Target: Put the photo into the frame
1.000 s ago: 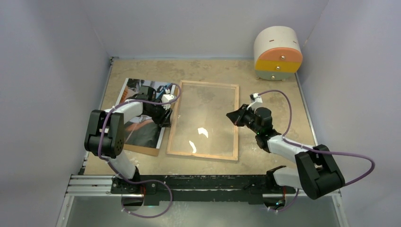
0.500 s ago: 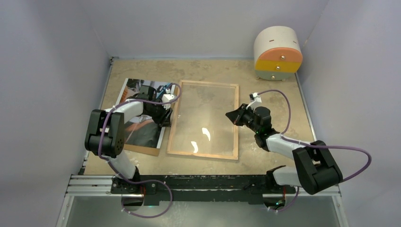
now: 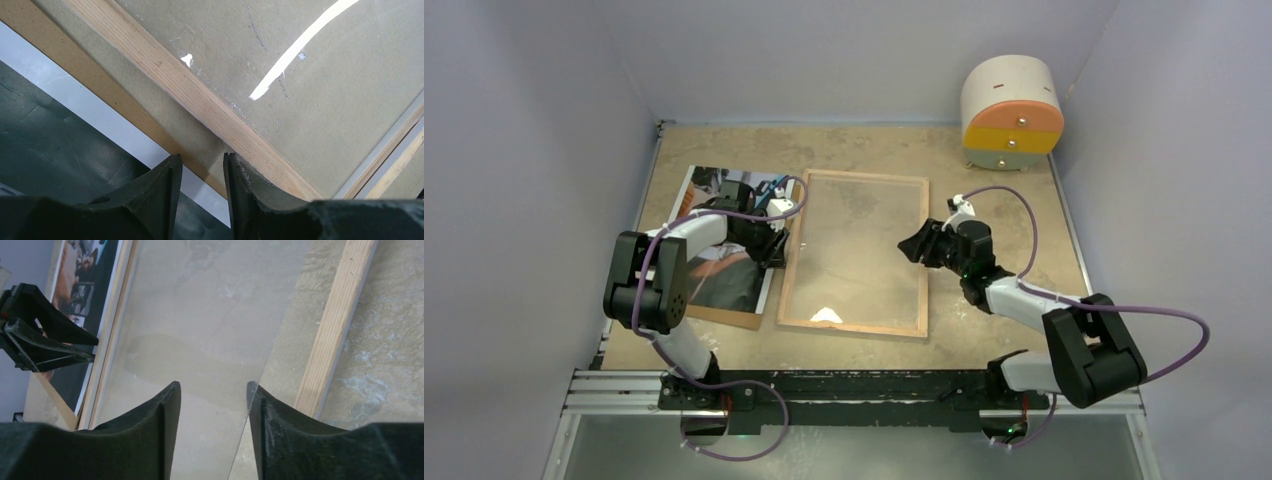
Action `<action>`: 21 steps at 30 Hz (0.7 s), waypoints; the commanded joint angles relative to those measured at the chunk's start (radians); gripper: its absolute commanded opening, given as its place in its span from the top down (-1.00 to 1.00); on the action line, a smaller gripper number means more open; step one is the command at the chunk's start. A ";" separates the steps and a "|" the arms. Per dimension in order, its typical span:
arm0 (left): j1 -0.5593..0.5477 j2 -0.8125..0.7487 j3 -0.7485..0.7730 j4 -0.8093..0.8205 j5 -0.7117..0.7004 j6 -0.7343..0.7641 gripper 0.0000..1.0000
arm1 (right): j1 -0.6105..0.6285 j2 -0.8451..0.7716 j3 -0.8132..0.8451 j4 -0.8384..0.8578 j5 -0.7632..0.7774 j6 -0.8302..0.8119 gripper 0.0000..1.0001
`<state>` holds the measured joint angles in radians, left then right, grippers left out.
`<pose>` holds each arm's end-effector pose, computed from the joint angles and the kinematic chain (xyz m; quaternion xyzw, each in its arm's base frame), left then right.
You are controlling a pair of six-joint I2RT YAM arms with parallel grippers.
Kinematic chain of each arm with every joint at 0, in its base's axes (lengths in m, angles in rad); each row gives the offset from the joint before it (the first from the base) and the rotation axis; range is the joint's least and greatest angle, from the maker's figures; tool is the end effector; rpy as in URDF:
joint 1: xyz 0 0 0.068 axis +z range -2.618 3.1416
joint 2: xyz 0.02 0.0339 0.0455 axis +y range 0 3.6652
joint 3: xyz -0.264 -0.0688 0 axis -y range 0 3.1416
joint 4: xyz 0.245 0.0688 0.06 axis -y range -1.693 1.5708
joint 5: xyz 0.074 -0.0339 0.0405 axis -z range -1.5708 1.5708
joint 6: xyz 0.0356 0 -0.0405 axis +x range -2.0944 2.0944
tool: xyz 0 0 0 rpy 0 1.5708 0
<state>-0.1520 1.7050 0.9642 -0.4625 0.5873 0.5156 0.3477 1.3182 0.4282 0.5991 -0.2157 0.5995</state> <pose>0.3072 -0.0670 0.1573 0.3583 0.8718 -0.2483 0.2235 0.2410 0.0954 0.1853 0.0364 0.7992 0.3476 0.4890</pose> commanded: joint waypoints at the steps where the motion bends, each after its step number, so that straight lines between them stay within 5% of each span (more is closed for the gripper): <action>1: -0.018 0.020 0.003 0.004 -0.006 0.002 0.19 | 0.007 -0.004 0.043 -0.059 0.041 -0.043 -0.14; 8: -0.018 0.019 -0.001 0.003 -0.005 0.003 0.20 | 0.020 0.014 0.083 -0.153 0.104 -0.078 -0.43; 21: -0.018 0.019 -0.004 0.007 -0.006 0.002 0.20 | 0.066 0.065 0.138 -0.252 0.191 -0.104 -0.54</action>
<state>-0.1528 1.7046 0.9642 -0.4622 0.5865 0.5156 0.3862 1.3766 0.5129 0.3874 -0.0940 0.5224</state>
